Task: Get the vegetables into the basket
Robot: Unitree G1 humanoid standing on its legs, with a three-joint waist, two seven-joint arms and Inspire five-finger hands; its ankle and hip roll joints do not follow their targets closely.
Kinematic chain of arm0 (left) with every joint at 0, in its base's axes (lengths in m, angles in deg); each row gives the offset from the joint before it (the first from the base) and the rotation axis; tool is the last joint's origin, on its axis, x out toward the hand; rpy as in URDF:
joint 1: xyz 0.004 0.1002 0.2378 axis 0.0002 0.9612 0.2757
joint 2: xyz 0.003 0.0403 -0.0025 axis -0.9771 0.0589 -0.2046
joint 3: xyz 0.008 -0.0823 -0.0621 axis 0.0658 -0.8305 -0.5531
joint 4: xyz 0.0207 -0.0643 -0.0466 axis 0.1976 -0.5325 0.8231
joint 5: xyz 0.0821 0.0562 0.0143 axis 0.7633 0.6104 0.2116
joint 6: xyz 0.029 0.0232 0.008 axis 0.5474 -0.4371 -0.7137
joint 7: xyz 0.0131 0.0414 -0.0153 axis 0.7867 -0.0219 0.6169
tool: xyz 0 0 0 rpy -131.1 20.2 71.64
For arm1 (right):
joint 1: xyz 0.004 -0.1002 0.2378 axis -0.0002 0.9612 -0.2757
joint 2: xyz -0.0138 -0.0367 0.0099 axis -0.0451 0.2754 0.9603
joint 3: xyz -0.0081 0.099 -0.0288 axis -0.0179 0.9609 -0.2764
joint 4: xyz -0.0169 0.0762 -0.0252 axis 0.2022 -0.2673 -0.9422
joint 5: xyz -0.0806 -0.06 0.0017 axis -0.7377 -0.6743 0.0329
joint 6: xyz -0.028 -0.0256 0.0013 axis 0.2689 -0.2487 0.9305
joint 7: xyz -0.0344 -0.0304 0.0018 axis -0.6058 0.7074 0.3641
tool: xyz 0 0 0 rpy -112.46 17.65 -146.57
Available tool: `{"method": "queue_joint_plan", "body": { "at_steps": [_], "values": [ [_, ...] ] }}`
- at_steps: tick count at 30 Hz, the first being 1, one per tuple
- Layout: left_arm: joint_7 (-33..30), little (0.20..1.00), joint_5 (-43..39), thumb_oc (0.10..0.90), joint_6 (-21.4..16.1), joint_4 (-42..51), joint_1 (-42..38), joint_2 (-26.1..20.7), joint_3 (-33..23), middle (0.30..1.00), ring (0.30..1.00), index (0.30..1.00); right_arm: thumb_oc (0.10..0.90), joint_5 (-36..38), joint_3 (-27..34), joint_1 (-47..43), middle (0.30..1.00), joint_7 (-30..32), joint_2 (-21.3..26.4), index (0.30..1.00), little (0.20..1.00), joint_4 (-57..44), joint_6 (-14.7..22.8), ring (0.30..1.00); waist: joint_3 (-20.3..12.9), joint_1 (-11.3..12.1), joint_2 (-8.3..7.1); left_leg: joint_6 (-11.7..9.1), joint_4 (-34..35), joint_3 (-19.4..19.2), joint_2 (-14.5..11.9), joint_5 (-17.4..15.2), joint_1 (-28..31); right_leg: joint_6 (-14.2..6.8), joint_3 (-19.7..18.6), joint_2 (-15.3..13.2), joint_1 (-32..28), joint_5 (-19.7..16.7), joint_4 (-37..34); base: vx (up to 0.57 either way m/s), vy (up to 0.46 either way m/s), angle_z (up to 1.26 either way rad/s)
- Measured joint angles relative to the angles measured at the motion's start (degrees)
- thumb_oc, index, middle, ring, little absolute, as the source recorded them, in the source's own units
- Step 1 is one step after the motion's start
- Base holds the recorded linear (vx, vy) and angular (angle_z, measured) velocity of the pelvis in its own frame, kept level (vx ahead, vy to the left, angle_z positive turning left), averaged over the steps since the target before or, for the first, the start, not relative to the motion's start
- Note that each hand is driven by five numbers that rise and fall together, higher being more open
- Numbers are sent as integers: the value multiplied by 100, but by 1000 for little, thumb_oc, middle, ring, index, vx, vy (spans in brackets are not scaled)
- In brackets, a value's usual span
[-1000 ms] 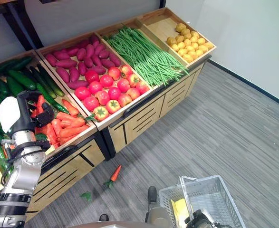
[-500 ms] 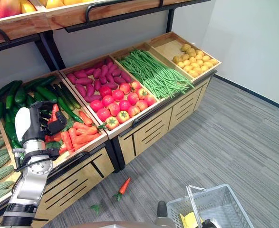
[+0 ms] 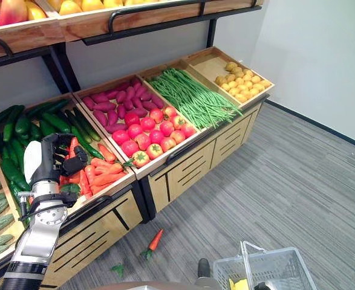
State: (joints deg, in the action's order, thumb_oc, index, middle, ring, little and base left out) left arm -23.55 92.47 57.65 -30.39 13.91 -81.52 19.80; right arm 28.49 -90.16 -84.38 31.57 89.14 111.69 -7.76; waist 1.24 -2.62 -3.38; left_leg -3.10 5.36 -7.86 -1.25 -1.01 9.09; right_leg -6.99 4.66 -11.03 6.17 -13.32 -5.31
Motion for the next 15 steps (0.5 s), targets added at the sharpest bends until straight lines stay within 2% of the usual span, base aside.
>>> {"method": "queue_joint_plan", "body": {
  "at_steps": [3,5,7,8,10,12,13,14,15],
  "values": [
    [4,300,0,400,-21,30,-7,-16,55,300,300,300,400,3,48,62,300,24,-15,300,300,-31,15,300,21,-40,-77,24,0,-49,117,2,-7,-45,-74,-32,47,-11,27,-68,99,-12],
    [12,300,1,400,-24,35,-25,-91,151,300,300,300,400,2,111,14,300,34,-58,300,300,-121,29,300,87,-59,-213,97,-9,-163,248,22,-81,-98,-235,-134,220,-46,30,-84,91,-29],
    [28,300,0,400,-24,43,-25,-99,170,300,300,300,400,2,111,-11,300,34,-95,300,300,-142,49,300,143,-51,-298,139,-29,-295,286,31,-96,-115,-267,-207,291,-33,23,-79,67,-27],
    [38,300,0,400,-29,44,-27,-124,170,300,300,300,400,-1,113,-44,300,38,-145,300,300,-152,58,300,184,-62,-393,171,-33,-390,334,44,-114,-122,-272,-273,362,-27,19,-50,34,-29],
    [97,300,0,400,-28,43,-57,-249,279,300,300,300,400,-1,132,-77,300,44,-235,300,300,-142,57,300,266,-89,-480,208,-34,-575,330,52,-196,-235,-20,-308,520,81,60,-117,31,-41],
    [105,300,0,400,-29,35,-57,-374,286,300,300,300,400,1,162,-109,300,56,-322,300,300,-150,66,300,386,-107,-651,204,-70,-726,389,15,-161,-239,159,-386,599,103,99,-121,27,-49],
    [110,300,0,400,-28,34,-59,-387,296,300,300,300,400,1,183,-179,300,68,-318,300,300,-136,64,300,445,-106,-603,205,-35,-841,310,16,-136,-280,346,-394,607,226,99,-94,31,-50],
    [110,300,1,400,-28,28,-82,-374,319,300,300,300,400,5,226,-203,300,107,-323,300,300,-124,52,300,536,-88,-466,202,-37,-963,167,18,-151,-251,651,-374,675,271,260,-91,17,-45],
    [110,300,1,400,-29,28,-135,-328,344,300,300,300,400,23,238,-209,300,126,-322,300,300,-113,23,300,594,-29,-381,198,-45,-1042,6,21,-133,-240,1131,-382,747,283,699,-72,7,-37]
  ]
}}
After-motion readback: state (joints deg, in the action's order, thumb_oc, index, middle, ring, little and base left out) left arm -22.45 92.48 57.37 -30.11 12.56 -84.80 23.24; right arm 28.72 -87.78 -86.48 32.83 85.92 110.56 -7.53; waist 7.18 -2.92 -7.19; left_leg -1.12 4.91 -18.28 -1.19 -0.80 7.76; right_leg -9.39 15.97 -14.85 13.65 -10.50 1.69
